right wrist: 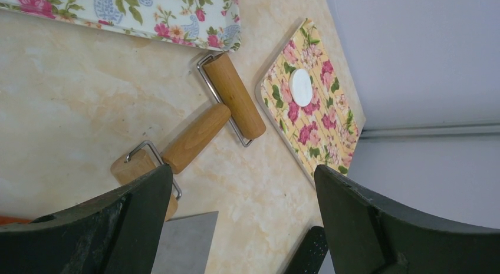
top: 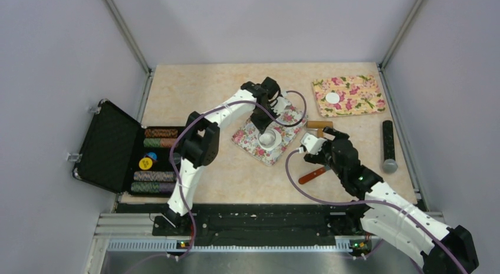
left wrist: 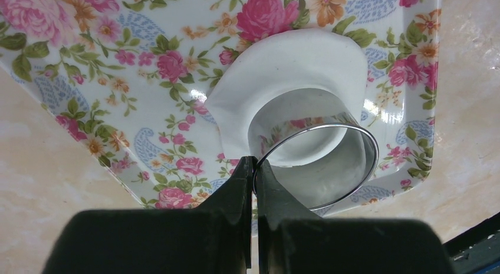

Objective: Roll out the dumpling wrappers from the dough

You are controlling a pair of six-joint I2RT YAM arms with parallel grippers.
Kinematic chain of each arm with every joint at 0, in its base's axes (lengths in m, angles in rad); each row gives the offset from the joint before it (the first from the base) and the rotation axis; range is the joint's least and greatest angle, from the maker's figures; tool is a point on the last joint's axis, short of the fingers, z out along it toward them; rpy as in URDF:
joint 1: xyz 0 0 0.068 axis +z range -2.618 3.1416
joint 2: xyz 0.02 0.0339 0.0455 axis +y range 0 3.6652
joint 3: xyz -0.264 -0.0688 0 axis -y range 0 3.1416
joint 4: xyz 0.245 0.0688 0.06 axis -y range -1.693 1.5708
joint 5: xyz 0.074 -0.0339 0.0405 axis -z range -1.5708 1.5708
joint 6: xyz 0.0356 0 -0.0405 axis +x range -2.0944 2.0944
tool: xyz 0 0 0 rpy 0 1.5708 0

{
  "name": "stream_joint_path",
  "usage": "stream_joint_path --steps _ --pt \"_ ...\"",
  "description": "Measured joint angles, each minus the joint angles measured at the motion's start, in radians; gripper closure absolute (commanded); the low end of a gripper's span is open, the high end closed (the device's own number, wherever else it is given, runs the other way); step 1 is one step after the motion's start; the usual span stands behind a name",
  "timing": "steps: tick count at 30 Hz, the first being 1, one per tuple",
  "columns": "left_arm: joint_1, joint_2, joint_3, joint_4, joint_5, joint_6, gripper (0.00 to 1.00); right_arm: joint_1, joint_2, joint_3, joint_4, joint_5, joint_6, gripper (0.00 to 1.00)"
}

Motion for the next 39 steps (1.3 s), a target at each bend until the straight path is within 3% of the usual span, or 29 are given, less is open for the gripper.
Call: stream_joint_path --steps 39 --pt "-0.029 0.020 0.000 0.008 -0.093 -0.023 1.00 0.000 -0.001 0.000 0.001 -0.002 0.000 0.11"
